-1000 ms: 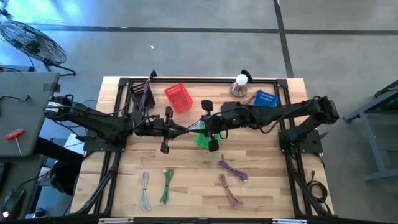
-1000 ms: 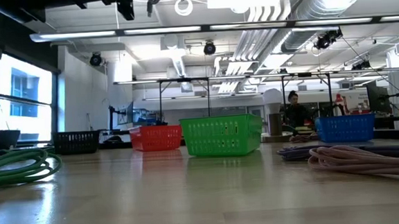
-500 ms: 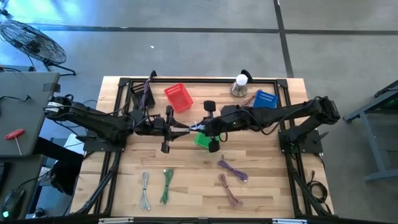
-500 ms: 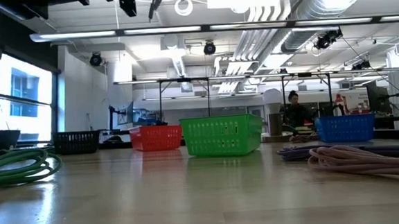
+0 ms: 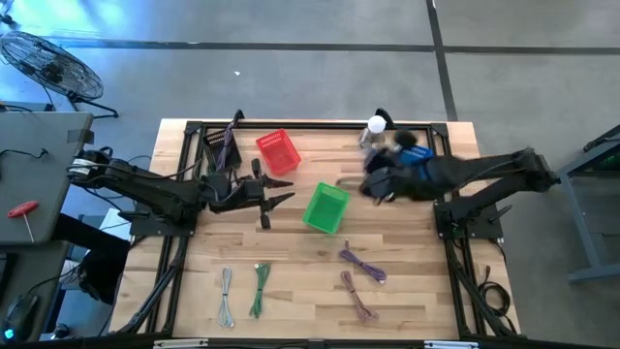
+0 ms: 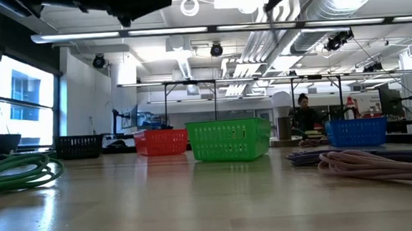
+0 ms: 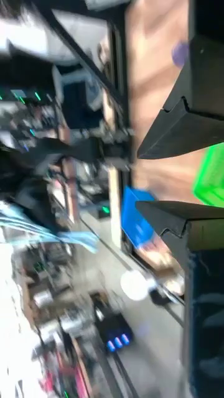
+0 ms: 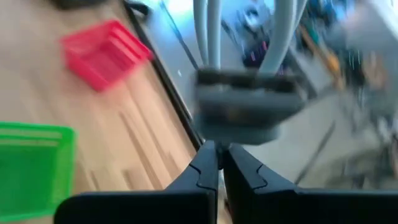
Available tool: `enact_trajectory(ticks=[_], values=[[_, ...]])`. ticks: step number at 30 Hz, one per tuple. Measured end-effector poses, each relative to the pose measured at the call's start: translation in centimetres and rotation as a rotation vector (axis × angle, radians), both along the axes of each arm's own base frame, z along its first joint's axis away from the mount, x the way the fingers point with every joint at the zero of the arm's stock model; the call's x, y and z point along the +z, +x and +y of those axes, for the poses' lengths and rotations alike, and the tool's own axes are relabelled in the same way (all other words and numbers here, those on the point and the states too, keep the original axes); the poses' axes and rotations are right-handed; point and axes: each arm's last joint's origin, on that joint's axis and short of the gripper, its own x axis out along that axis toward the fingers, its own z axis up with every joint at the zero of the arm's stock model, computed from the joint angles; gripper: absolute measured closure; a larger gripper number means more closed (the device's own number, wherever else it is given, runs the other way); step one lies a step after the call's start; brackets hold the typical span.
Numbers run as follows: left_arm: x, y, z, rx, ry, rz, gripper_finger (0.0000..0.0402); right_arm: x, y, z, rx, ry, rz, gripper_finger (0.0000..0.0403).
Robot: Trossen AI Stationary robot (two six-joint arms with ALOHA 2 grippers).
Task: Pick & Place USB Port
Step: Put the top white charger cable into the blue basket
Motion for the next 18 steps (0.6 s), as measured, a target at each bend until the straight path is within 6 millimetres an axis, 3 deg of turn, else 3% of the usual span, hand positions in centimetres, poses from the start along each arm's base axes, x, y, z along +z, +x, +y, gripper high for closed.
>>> enact_trajectory(ticks=[5, 9, 14, 18], values=[[-0.6, 0.0, 0.2, 0.058, 0.009, 0.067, 0.0287, 1.0, -4.4, -3.7, -0.234, 0.140, -0.063, 0.0402], [-1.1, -0.1, 0.2, 0.058, -0.004, 0.107, 0.0287, 1.3, -6.8, -6.3, -0.364, 0.289, -0.087, 0.0403], [-1.6, -0.1, 0.2, 0.061, -0.029, 0.157, 0.0287, 0.7, -7.8, -8.7, -0.443, 0.421, -0.086, 0.0403], [-2.2, -0.2, 0.2, 0.065, -0.054, 0.202, 0.0286, -1.9, -7.7, -10.7, -0.431, 0.508, -0.064, 0.0402]])
